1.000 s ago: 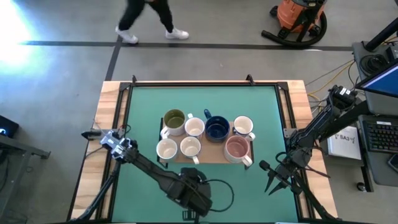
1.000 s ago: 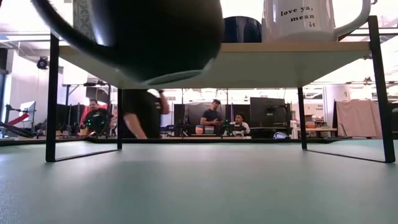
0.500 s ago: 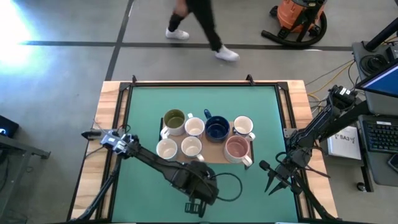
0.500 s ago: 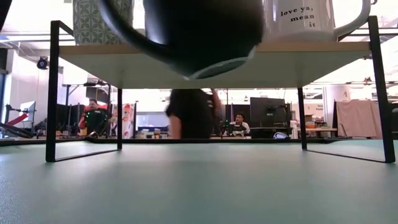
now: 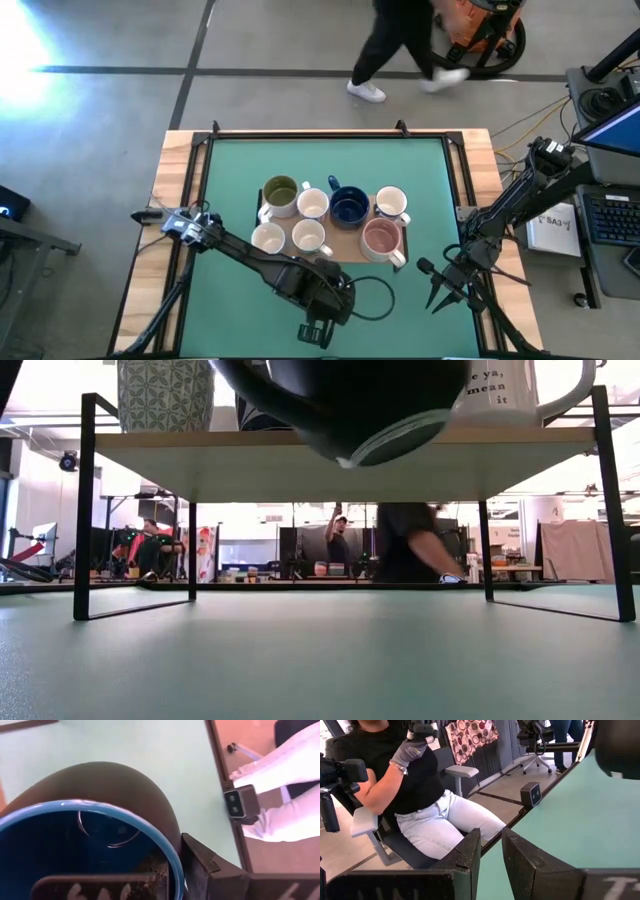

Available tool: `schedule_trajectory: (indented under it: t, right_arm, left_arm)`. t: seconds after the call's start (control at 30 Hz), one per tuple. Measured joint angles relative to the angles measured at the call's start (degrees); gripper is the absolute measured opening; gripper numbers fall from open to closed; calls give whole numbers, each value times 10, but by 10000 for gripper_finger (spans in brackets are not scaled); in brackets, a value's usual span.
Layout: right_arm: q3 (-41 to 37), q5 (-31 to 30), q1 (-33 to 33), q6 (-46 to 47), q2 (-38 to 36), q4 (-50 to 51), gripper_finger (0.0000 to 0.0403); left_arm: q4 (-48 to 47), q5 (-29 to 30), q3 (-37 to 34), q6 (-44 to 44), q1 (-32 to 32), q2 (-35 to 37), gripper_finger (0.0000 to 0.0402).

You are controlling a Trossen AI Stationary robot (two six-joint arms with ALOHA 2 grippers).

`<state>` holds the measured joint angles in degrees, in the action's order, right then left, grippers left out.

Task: Place coffee mugs
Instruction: Put the blue mug on the shelf

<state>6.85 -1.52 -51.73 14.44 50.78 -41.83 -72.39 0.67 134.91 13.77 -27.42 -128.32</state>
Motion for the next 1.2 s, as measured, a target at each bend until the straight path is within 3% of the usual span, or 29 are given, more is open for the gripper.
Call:
schedule_trajectory:
  t: [0.6, 0.83, 1.2]
  right_arm:
    - [0, 0, 0, 0, 0, 0, 68]
    - [0, 0, 0, 0, 0, 0, 68]
    - [0, 0, 0, 0, 0, 0, 68]
  left_arm:
    - [17, -16, -1, 7, 8, -84, 18]
    - [24, -46, -1, 24, 16, -100, 18]
    - [28, -48, 0, 64, 19, -109, 20]
